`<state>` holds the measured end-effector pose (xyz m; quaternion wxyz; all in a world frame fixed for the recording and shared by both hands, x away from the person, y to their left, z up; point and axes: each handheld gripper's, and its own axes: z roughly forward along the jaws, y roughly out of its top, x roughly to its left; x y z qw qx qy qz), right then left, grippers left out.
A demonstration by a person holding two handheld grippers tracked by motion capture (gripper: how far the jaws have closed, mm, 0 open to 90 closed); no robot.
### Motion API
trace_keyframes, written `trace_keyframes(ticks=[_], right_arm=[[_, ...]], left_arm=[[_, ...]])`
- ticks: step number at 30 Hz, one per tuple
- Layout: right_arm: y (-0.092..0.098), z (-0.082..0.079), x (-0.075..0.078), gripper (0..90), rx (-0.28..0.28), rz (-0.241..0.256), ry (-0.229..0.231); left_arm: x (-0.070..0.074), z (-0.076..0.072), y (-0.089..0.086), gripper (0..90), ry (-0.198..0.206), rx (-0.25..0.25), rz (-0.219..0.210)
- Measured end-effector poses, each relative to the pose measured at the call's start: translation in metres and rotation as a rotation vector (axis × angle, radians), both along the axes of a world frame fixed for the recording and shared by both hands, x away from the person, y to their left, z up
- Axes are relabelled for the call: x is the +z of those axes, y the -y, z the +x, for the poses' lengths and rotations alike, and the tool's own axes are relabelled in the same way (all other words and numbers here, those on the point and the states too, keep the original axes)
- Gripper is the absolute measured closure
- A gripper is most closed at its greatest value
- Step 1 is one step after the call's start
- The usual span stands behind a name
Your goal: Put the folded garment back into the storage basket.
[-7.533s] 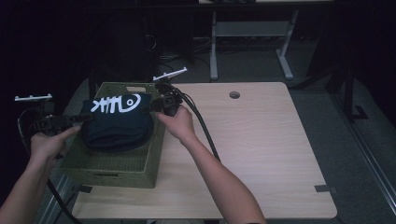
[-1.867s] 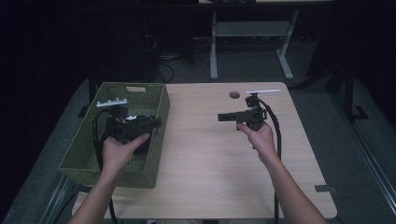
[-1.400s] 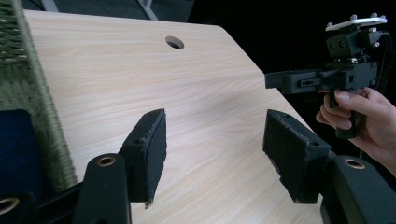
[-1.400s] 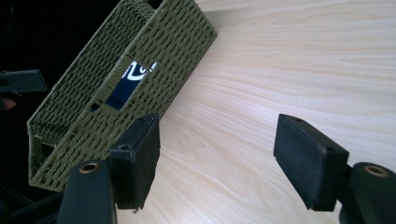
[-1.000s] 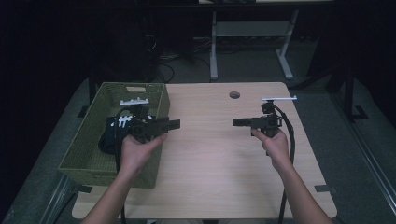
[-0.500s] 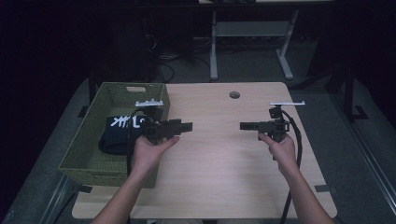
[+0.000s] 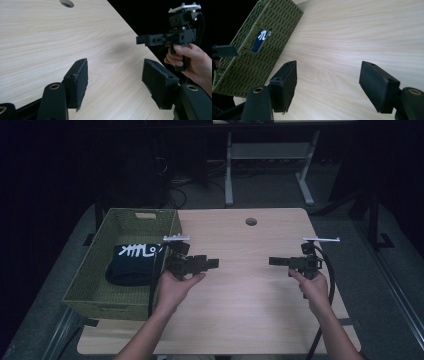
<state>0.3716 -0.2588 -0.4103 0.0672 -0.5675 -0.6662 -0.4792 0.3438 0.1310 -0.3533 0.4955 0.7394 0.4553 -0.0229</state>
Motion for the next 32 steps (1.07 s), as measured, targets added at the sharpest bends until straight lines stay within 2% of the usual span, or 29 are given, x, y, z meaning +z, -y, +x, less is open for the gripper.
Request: trace_keyframes(ticks=[8,15,23,26,32], right_arm=[[0.018,-0.009,-0.01,29.8,-0.026,-0.001,-0.018],[0.031,-0.016,-0.02,29.7,-0.039,0.001,-0.029],[0.043,-0.025,-0.025,29.0,-0.042,0.003,-0.032],[0.047,-0.029,-0.027,28.4,-0.045,0.003,-0.038],[0.053,-0.037,-0.029,27.9,-0.049,0.002,-0.033]], left_arm=[[-0.013,-0.002,0.009,36.9,-0.023,-0.009,0.003],[-0.024,-0.004,0.012,36.4,-0.027,0.0,0.005],[-0.043,-0.008,0.019,35.5,-0.041,0.005,0.008],[-0.05,-0.007,0.023,35.4,-0.059,-0.004,0.005],[-0.053,-0.007,0.03,34.9,-0.059,-0.02,0.005]])
